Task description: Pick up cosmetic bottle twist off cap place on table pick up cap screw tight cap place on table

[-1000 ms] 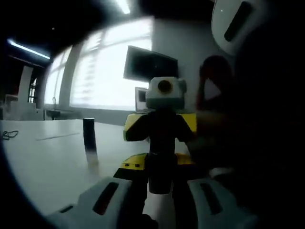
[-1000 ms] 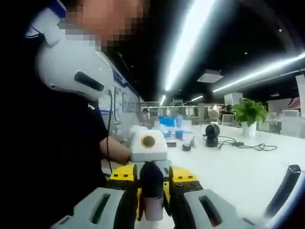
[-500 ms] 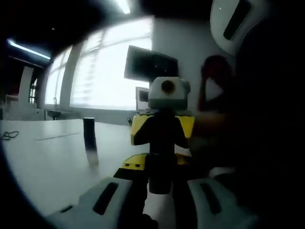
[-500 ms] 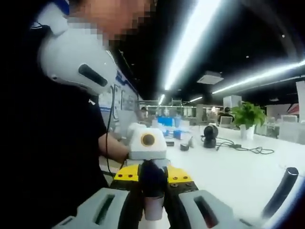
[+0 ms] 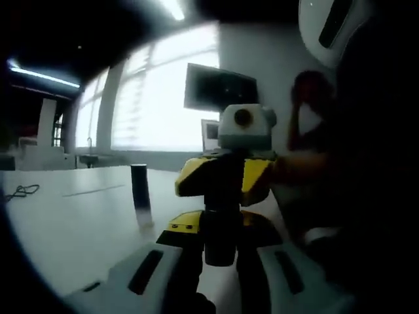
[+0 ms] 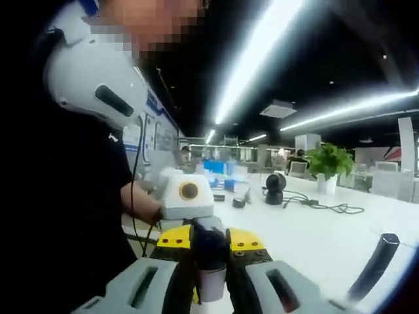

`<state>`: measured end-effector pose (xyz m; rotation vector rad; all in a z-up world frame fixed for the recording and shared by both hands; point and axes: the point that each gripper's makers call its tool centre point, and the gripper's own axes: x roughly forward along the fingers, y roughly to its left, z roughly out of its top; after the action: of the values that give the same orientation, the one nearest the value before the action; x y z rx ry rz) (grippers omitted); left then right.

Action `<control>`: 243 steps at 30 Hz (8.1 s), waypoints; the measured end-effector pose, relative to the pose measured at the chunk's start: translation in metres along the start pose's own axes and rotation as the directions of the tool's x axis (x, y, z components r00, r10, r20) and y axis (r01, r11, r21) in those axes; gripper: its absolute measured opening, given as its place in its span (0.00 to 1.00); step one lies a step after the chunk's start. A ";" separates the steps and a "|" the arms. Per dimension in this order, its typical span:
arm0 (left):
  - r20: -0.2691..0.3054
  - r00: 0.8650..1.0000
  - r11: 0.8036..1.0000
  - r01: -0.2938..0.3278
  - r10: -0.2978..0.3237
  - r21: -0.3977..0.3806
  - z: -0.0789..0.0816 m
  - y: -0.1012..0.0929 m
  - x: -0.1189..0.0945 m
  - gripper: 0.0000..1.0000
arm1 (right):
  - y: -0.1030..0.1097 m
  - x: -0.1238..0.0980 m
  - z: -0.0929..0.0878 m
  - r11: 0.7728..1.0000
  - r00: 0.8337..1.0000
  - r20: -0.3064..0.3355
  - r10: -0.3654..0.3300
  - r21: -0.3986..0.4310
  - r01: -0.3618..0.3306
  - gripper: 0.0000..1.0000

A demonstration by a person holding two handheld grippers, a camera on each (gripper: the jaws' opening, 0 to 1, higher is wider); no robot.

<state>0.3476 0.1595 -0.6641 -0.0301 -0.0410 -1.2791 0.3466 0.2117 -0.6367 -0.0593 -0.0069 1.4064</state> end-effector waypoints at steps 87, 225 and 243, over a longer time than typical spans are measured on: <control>0.023 0.880 0.880 -0.474 0.474 0.030 -0.001 0.070 -0.006 0.08 | -0.068 0.006 0.002 0.671 0.672 0.012 -0.740 -0.048 0.740 0.11; -0.013 0.946 0.944 -0.323 0.324 0.070 -0.004 0.045 -0.001 0.08 | -0.051 0.012 -0.003 0.815 0.816 0.007 -0.578 -0.025 0.578 0.12; -0.023 0.896 0.894 -0.441 0.444 0.074 -0.004 0.061 -0.003 0.08 | -0.068 0.006 -0.005 0.665 0.665 0.010 -0.747 0.017 0.747 0.12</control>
<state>0.4055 0.1796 -0.6684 0.0421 -0.0400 -0.8187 0.4150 0.2065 -0.6385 -0.0288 -0.0339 0.5640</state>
